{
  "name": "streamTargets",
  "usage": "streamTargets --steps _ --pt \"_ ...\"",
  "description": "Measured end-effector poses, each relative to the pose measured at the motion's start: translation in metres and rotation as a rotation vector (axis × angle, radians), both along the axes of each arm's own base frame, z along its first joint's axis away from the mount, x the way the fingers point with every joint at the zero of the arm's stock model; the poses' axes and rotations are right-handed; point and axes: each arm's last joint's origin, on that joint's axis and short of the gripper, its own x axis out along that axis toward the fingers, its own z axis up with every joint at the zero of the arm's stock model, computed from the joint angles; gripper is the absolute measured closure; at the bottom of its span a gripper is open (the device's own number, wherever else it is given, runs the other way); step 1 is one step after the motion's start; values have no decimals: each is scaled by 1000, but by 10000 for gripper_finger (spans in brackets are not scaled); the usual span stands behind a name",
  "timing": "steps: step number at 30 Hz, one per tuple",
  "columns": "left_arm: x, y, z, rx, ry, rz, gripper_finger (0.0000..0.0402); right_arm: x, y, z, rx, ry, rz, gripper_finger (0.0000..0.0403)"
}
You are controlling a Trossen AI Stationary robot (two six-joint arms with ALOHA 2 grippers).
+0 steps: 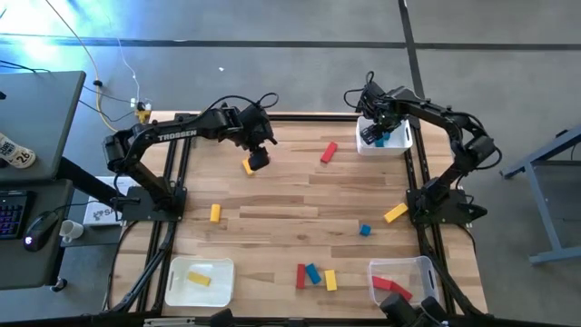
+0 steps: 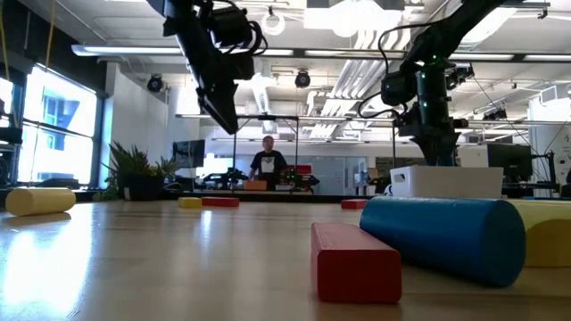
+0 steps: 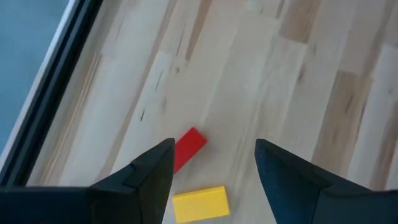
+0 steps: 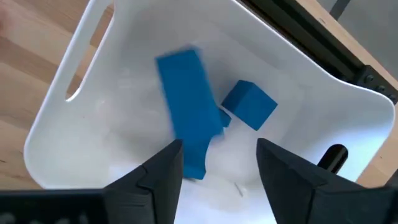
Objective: Sort & place blocks by color
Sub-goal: Put the red block into the transparent bin
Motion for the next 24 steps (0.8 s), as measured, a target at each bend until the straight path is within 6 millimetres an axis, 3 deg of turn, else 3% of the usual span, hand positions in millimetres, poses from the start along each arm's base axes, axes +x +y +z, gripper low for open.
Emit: streamTargets --steps 9,16,24 --pt "5 10 -26 -45 102 -21 190 2 5 4 31 -94 -77 210" --pt "14 9 -43 -107 124 56 190 6 21 24 -7 -169 -59 209" --pt "26 0 -54 -45 187 -131 190 11 47 52 -77 -284 -43 208"
